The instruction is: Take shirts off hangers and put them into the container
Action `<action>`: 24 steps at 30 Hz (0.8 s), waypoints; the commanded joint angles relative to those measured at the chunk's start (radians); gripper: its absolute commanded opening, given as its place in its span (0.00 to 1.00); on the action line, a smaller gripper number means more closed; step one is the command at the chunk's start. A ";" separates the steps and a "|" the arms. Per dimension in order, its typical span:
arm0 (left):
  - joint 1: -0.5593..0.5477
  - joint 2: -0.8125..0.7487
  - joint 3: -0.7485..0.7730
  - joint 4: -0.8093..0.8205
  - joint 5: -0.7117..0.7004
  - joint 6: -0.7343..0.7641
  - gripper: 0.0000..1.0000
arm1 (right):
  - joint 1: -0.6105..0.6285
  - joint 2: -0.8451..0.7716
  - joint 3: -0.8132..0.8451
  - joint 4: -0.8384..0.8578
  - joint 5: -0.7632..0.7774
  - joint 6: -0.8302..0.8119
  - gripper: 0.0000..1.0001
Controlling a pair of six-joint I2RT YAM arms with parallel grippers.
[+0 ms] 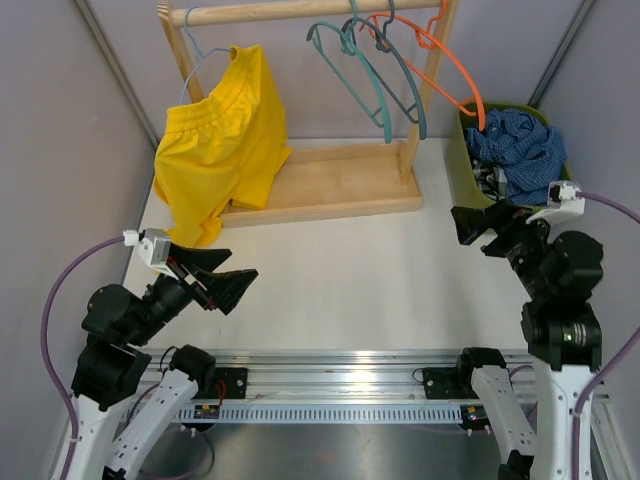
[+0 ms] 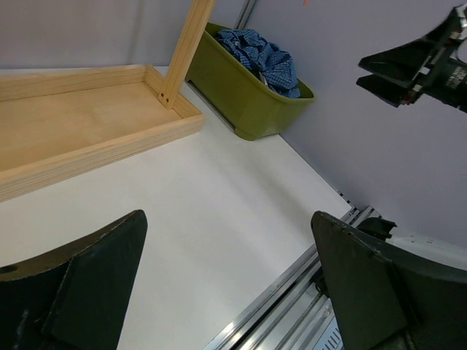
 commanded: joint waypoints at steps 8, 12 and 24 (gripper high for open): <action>0.001 0.045 0.024 0.099 0.086 -0.015 0.99 | 0.007 -0.039 -0.082 0.109 -0.677 0.162 0.99; 0.001 0.071 0.009 0.095 0.053 -0.022 0.99 | 0.007 -0.056 -0.108 0.122 -0.689 0.148 1.00; 0.001 0.134 -0.008 0.260 0.155 -0.087 0.99 | 0.227 0.023 -0.176 0.459 -0.768 0.299 0.99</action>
